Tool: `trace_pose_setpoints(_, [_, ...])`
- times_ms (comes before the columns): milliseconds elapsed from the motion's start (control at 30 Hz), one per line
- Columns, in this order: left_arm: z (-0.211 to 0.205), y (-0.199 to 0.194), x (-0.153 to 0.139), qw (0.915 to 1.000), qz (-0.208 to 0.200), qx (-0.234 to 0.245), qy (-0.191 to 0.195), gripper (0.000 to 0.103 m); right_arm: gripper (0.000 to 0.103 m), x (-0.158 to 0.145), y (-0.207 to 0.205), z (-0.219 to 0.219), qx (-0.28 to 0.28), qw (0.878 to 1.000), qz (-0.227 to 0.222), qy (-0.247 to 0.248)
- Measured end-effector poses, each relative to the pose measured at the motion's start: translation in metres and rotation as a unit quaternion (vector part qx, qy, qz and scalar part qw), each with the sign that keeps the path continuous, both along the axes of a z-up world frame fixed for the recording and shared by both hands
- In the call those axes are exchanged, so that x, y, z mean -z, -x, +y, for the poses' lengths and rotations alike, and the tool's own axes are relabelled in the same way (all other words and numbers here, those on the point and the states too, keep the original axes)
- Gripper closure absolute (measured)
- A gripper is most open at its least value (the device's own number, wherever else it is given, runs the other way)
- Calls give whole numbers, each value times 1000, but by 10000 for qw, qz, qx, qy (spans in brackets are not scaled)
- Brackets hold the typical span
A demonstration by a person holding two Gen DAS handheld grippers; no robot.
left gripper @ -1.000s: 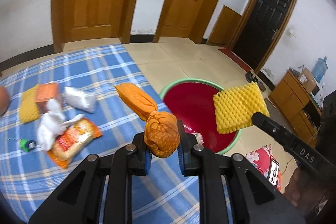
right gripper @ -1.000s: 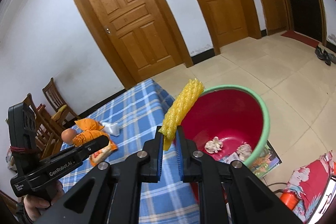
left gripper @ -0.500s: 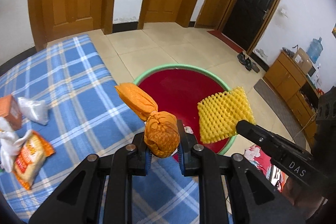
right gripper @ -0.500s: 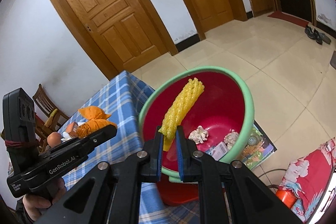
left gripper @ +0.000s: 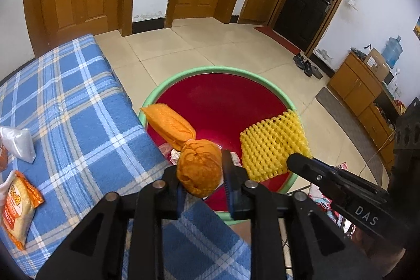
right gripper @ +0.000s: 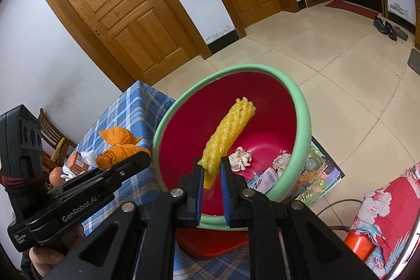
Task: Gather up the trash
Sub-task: 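Open both grippers over the bucket, dropping the cloth and foam net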
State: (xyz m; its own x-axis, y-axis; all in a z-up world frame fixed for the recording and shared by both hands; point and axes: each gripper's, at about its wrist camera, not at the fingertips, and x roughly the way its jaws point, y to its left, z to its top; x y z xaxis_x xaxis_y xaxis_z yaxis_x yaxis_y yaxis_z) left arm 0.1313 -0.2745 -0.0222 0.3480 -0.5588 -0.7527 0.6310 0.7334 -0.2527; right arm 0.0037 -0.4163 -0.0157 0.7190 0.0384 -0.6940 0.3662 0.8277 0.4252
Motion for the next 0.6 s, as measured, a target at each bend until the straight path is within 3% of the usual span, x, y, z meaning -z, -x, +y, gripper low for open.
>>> trace_pose_setpoints(67, [0, 1, -1, 10000, -18, -22, 8, 57, 86, 0, -1, -1, 25, 10000, 11, -28])
trace_pose_setpoints(133, [1, 2, -2, 10000, -69, -42, 16, 52, 84, 0, 0, -1, 47, 10000, 15, -69])
trace_pose_setpoints(367, [7, 3, -6, 9998, -81, -151, 33, 52, 69, -1, 2, -4, 143, 9998, -34, -120])
trace_pose_setpoints(600, [21, 3, -11, 9995, -100, -310, 24, 52, 68, -7, 6, -1, 178, 9998, -81, -91])
